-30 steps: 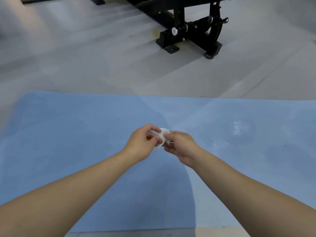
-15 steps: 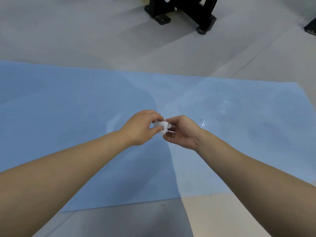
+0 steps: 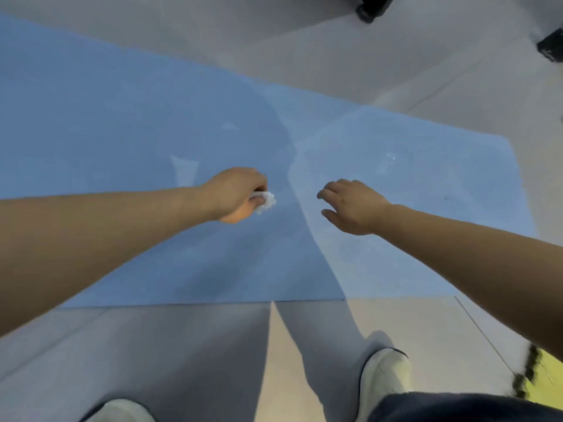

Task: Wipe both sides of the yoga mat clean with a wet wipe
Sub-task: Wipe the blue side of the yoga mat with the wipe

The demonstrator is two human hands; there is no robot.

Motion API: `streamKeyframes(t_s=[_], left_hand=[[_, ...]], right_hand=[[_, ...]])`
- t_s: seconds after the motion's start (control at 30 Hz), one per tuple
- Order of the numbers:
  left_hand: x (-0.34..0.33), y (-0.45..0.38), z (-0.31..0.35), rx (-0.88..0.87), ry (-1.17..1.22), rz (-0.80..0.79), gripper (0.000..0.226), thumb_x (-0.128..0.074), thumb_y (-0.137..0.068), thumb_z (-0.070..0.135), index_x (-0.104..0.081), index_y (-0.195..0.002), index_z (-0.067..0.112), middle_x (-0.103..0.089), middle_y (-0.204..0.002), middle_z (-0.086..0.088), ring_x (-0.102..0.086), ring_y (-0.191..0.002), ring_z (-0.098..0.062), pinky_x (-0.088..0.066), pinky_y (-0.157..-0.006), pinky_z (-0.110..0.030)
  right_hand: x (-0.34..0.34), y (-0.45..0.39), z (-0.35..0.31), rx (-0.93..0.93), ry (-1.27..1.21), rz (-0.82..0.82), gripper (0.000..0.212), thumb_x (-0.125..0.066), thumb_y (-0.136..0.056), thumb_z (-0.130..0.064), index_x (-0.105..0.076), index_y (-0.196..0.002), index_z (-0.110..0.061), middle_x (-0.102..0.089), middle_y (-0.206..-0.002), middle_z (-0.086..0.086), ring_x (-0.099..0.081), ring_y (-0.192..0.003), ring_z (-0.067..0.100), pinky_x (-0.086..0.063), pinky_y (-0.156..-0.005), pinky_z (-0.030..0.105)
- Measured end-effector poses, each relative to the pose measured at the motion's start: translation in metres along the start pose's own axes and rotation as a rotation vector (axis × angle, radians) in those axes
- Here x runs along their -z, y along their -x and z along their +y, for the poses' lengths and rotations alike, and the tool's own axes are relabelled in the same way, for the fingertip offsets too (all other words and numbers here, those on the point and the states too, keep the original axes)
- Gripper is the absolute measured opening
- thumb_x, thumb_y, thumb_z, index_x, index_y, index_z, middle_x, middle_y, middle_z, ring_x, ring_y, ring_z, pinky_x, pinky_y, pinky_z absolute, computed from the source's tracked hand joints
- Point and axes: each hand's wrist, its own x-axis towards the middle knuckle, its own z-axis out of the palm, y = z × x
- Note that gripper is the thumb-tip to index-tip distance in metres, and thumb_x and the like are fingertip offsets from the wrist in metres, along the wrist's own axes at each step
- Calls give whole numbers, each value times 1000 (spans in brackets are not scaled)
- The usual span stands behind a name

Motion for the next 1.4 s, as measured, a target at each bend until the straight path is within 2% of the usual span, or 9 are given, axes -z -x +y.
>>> streamKeyframes(t_s=[0.27, 0.37, 0.47, 0.63, 0.83, 1.0, 1.17, 1.3, 1.4], left_hand=[[-41, 37, 23, 326, -17, -86, 9, -66, -94, 30, -59, -96, 25, -62, -94, 4, -54, -85, -18, -35, -70, -29], [-87, 24, 44, 434, 39, -19, 14, -70, -89, 27, -65, -100, 20, -60, -99, 0, -59, -93, -25, -39, -75, -31], [-135, 1, 66, 529, 62, 83, 18, -71, -88, 20, -68, -105, 15, -57, -107, -7, -59, -96, -30, -40, -78, -32], [-179, -12, 77, 489, 24, 149, 21, -72, -77, -3, -73, -96, 6, -59, -101, -13, -61, -84, -34, -47, -72, -32], [-201, -2, 72, 411, -105, 64, 32, -82, -61, -8, -71, -79, 16, -58, -77, -1, -63, -71, -29, -53, -57, -29], [-247, -2, 134, 309, 38, 73, 22, -81, -64, 11, -71, -81, 21, -61, -77, -2, -64, -70, -27, -54, -61, -29], [-273, 3, 162, 208, -107, 57, 28, -70, -67, 16, -60, -92, 24, -51, -83, 2, -52, -73, -21, -43, -63, -33], [-240, 23, 107, 292, -289, 175, 24, -59, -72, 15, -62, -95, 22, -45, -82, -2, -48, -72, -26, -26, -65, -36], [-223, 41, 77, 464, -309, 274, 36, -62, -68, 5, -62, -101, 20, -49, -84, -1, -49, -77, -27, -26, -66, -35]], right_hand=[[-82, -28, 28, 253, -21, 78, 46, -47, -95, -38, -48, -133, -12, -47, -135, 9, -48, -119, 31, -41, -95, 41], [-111, -38, 35, 258, -101, 76, 49, -50, -93, -36, -48, -135, -10, -41, -145, 13, -43, -128, 35, -38, -102, 43], [-132, -51, 44, 242, -134, 90, 54, -39, -97, -38, -39, -144, -11, -27, -156, 13, -26, -142, 33, -25, -114, 47], [-155, -59, 53, 295, -154, 165, 58, -29, -98, -43, -35, -148, -13, -20, -160, 12, -17, -147, 31, -16, -119, 49], [-174, -58, 51, 293, -150, 264, 58, -28, -101, -39, -27, -152, -12, -13, -162, 13, -9, -149, 30, -10, -118, 53], [-175, -59, 49, 280, -147, 286, 59, -25, -101, -40, -25, -153, -13, -11, -162, 12, -6, -149, 29, -7, -119, 52], [-182, -59, 49, 265, -174, 324, 58, -25, -101, -40, -27, -152, -14, -13, -162, 10, -9, -149, 28, -8, -119, 54], [-184, -58, 49, 259, -189, 359, 58, -27, -100, -40, -29, -152, -14, -16, -162, 10, -13, -149, 28, -10, -118, 55], [-184, -59, 48, 260, -184, 369, 57, -26, -101, -41, -28, -152, -15, -15, -162, 9, -12, -149, 29, -10, -118, 54]])
